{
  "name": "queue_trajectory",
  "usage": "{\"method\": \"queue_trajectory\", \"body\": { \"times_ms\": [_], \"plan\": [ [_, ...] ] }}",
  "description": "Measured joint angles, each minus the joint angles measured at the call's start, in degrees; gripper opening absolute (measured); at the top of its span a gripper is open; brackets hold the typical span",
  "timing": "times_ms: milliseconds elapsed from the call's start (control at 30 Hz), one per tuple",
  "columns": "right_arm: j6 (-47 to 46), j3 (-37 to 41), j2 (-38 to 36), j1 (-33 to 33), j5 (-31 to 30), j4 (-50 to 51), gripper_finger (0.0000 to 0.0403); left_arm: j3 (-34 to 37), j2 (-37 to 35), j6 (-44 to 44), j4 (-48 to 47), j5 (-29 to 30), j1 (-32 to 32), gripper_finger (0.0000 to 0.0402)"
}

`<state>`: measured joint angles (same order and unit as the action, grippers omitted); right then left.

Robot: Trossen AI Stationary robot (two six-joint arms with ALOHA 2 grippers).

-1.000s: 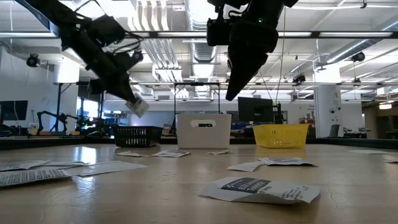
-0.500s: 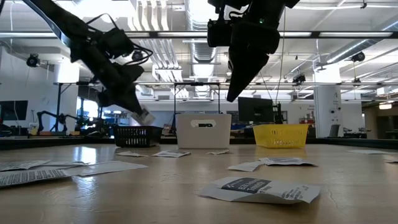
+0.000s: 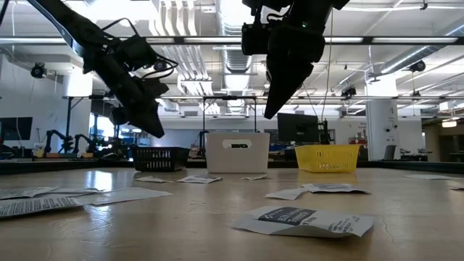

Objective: Pick & Place First Aid Supplies
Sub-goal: Put the green bandage into the yellow basket

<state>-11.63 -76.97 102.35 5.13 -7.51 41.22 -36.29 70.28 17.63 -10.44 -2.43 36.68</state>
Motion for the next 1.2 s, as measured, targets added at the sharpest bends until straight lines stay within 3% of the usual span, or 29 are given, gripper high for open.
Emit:
{"method": "queue_trajectory", "body": {
  "times_ms": [300, 633, 967, 1200],
  "plan": [
    [-0.6, 0.3, 0.0, 0.0, 0.0, 0.1, 0.005, -1.7, -0.1, -4.3, 1.6, 0.2, 0.5, 0.0117],
    [-1.3, 0.3, 0.0, 1.8, 0.0, 0.5, 0.0048, -7.2, -2.4, -12.1, -4.0, -1.6, -3.0, 0.0111],
    [-2.2, 0.9, 0.0, 4.1, -0.1, 0.0, 0.0047, -5.7, -5.6, -13.4, -5.6, -1.5, -19.6, 0.0104],
    [-3.4, 2.5, 0.0, 6.1, -0.1, -4.7, 0.0049, -5.4, -5.7, -12.9, -5.6, 3.0, -33.8, 0.0103]
  ]
}}
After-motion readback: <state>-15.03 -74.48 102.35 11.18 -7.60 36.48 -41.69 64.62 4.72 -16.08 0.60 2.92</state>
